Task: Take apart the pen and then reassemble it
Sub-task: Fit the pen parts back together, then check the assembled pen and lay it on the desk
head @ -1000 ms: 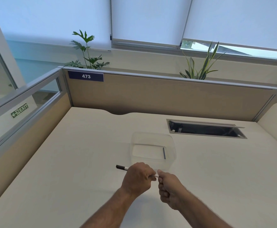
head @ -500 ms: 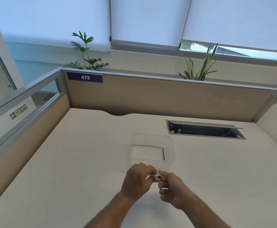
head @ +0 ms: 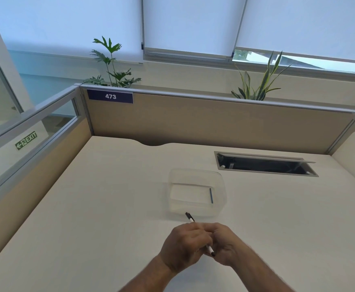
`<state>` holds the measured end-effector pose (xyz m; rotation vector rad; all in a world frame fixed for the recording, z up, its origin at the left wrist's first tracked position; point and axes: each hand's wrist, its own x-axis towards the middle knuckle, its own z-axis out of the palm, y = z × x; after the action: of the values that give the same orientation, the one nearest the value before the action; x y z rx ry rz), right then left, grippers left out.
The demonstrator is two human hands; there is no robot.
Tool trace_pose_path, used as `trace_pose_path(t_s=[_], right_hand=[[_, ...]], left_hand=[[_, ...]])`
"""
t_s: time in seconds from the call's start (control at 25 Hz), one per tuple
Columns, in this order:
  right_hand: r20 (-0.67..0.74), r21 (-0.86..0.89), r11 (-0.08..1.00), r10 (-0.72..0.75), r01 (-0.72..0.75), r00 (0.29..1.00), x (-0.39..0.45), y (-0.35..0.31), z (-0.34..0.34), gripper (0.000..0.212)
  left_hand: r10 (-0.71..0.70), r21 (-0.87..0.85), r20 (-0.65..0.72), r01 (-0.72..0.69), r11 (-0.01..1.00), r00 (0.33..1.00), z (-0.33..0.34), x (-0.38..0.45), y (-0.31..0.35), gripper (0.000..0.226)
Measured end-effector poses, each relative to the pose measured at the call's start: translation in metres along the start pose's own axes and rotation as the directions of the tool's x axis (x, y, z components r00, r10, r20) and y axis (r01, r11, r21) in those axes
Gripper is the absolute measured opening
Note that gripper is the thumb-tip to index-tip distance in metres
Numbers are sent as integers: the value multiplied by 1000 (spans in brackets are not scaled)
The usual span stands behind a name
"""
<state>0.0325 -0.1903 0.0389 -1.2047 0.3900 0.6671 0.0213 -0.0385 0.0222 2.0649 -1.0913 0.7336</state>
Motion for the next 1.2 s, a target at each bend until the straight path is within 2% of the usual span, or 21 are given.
trace_pose_path(t_s=[0.08, 0.16, 0.28, 0.4, 0.52, 0.56, 0.64, 0.72, 0.8, 0.84, 0.88, 0.96, 1.04, 1.08, 1.2], right_hand=[[-11, -81, 991, -109, 107, 994, 0, 2, -1, 41], [-19, -240, 939, -258, 246, 966, 1, 6, -4, 49], [106, -409, 813, -409, 415, 906, -2, 8, -6, 42], [194, -496, 711, -470, 499, 861, -6, 1, -11, 26], [224, -696, 471, -574, 541, 788, -7, 2, -18, 4], [220, -744, 397, -615, 538, 757, -7, 3, -19, 8], [200, -779, 331, -673, 532, 712, -8, 7, -19, 15], [164, -764, 366, -686, 531, 709, -9, 9, -17, 15], [103, -689, 490, -663, 534, 741, -9, 10, -17, 6], [71, -646, 546, -653, 534, 754, -9, 10, -18, 16], [45, -598, 600, -638, 532, 769, -9, 9, -18, 21], [-7, -467, 702, -611, 538, 792, -10, 6, -16, 17], [-49, -352, 760, -597, 546, 801, -10, 2, -14, 20], [-58, -316, 768, -601, 557, 797, -10, 0, -13, 22], [-36, -200, 775, -617, 599, 786, -9, -5, -11, 26]], left_hand=[[-57, -7, -37, 57, 998, 998, 0, 0, 0, 16], [-150, -26, -84, 148, 989, 985, 0, 1, -2, 16], [-217, -95, -86, 209, 973, 972, -3, 4, -3, 11], [-265, -182, -86, 247, 952, 960, -5, 7, -3, 20], [-413, -329, -82, 366, 870, 907, -7, 12, -1, 31], [-475, -363, -77, 419, 832, 877, -8, 13, -1, 36], [-569, -337, -58, 520, 785, 820, -8, 13, -5, 42], [-623, -188, -28, 608, 771, 782, -9, 7, -11, 51], [-656, 37, 8, 656, 754, 754, -11, -3, -18, 68], [-679, 150, 47, 667, 729, 732, -11, -10, -21, 77], [-712, 259, 100, 672, 693, 695, -9, -18, -25, 86], [-790, 441, 207, 666, 602, 578, -6, -33, -31, 99], [-848, 547, 273, 652, 525, 454, -5, -49, -35, 107], [-863, 578, 290, 643, 503, 414, -5, -57, -37, 109], [-868, 623, 324, 606, 494, 375, -8, -73, -39, 110]])
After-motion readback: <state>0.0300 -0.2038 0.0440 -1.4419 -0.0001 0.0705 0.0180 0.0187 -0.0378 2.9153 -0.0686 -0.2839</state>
